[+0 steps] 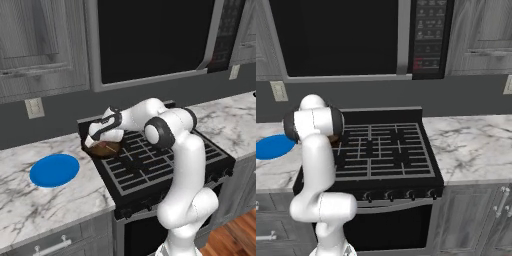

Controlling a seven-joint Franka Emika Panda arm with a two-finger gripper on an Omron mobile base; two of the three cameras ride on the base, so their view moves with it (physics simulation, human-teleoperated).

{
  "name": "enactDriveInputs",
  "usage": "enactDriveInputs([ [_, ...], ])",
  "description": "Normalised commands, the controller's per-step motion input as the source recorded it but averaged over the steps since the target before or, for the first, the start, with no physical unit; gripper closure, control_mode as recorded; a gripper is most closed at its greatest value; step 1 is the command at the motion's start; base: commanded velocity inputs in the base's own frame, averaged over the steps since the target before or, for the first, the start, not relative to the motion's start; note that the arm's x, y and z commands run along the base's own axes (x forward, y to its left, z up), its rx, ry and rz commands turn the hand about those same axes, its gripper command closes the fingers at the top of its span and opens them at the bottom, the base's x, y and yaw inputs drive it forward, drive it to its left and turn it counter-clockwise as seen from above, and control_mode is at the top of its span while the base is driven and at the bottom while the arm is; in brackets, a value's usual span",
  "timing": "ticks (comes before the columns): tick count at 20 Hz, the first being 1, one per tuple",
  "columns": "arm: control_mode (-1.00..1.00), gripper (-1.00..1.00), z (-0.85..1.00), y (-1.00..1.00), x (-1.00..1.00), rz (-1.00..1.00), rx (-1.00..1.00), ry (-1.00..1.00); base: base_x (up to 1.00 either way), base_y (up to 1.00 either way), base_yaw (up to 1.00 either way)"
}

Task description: Place the cold items (peach and mango) from the fridge in one tupperware on the dining counter. Place the warm items (hot dog and kebab skewer) in the stove area in another tupperware.

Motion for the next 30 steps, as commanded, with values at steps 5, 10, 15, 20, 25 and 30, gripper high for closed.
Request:
enactDriveInputs([
  [5, -1.00, 1.00, -1.00, -1.00, 0.00, 0.07, 0.09, -0.43, 0.00, 0.00, 0.00],
  [10, -1.00, 1.00, -1.00, -1.00, -0.21, -0.11, 0.08, -0.30, 0.00, 0.00, 0.00],
  [15, -1.00, 1.00, -0.96, -1.00, -0.67, -0.19, 0.03, -0.02, 0.00, 0.00, 0.00],
  [20, -1.00, 1.00, -0.91, -1.00, -0.88, -0.28, 0.03, 0.00, 0.00, 0.00, 0.00],
  [25, -1.00, 1.00, -0.98, -1.00, -0.84, -0.37, 0.08, 0.05, 0.00, 0.00, 0.00],
  [30, -1.00, 1.00, -1.00, -1.00, -0.34, -0.44, 0.08, 0.16, 0.00, 0.00, 0.00],
])
